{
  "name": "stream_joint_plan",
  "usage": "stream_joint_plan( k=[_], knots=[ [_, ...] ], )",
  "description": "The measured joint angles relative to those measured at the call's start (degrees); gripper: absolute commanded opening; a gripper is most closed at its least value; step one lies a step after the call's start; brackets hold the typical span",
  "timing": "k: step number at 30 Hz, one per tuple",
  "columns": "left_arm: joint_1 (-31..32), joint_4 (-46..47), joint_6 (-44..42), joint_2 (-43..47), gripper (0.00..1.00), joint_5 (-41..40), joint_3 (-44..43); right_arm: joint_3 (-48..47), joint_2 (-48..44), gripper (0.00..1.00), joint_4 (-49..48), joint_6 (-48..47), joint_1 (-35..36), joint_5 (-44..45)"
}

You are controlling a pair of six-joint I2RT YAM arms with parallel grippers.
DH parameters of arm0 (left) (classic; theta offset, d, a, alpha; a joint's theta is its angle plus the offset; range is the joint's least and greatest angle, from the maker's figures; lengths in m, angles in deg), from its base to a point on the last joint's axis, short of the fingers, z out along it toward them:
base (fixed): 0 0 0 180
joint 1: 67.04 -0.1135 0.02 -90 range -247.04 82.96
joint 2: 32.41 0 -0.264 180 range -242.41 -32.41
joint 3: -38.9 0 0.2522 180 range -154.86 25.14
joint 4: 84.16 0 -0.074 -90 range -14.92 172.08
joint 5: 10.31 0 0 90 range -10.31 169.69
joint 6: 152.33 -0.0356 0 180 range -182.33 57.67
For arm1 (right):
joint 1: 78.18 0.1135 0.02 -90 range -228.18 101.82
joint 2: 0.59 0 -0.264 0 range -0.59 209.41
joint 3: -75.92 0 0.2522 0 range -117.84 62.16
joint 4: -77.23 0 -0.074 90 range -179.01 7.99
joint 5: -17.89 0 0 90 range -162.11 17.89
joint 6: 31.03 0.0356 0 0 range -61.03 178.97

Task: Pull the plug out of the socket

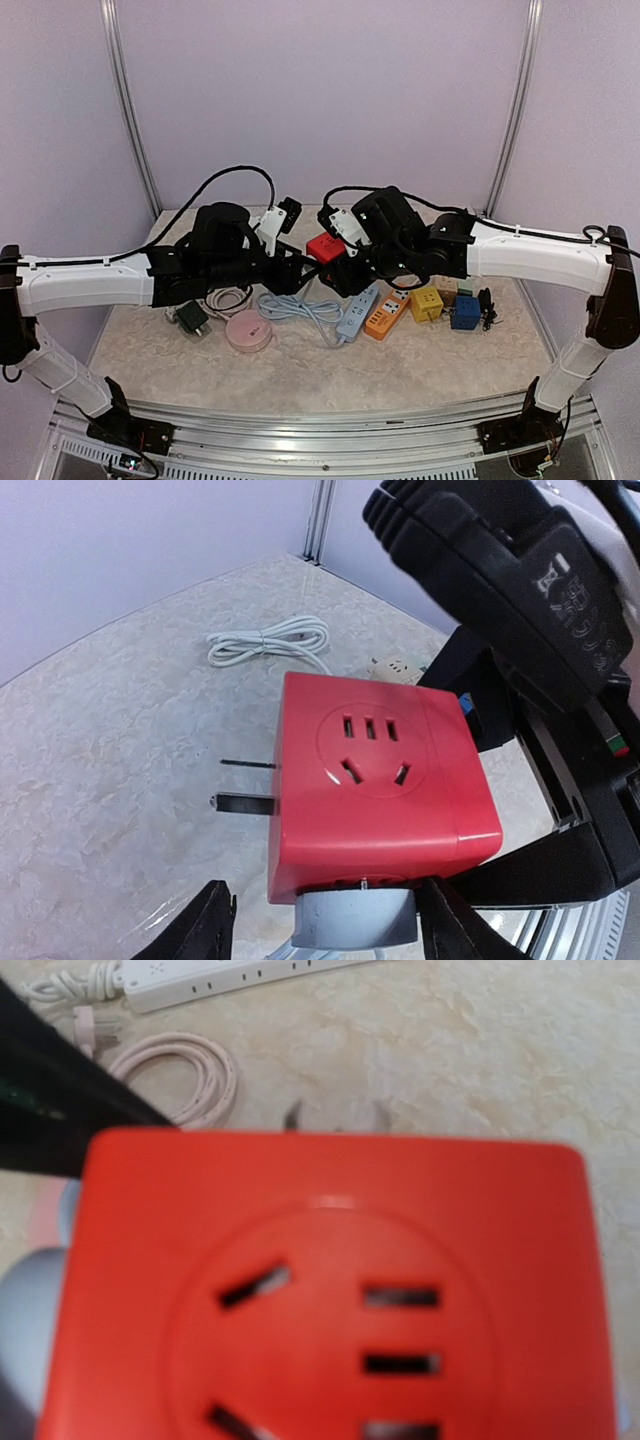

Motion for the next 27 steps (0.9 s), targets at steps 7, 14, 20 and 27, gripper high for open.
stream_joint_plan(
  k=[7,14,20,27],
  knots=[
    [0.5,0.0,0.2,-0.2,0.43,-0.3,0.0,0.0,0.0,0.00,0.1,0.0,0.0,0.3],
    [1.0,0.0,0.1,-0.4,0.21,-0.2,-0.1,0.0,0.0,0.00,0.3,0.1,0.0,0.9],
    [1.0,-0.2,-0.3,-0.4,0.06,-0.3,-0.1,0.0,0.0,0.00,0.3,-0.5,0.0,0.6],
    [0.8,-0.5,-1.2,-0.1,0.00,0.6,-0.1,0.0,0.0,0.00,0.2,-2.9,-0.9,-1.9]
  ],
)
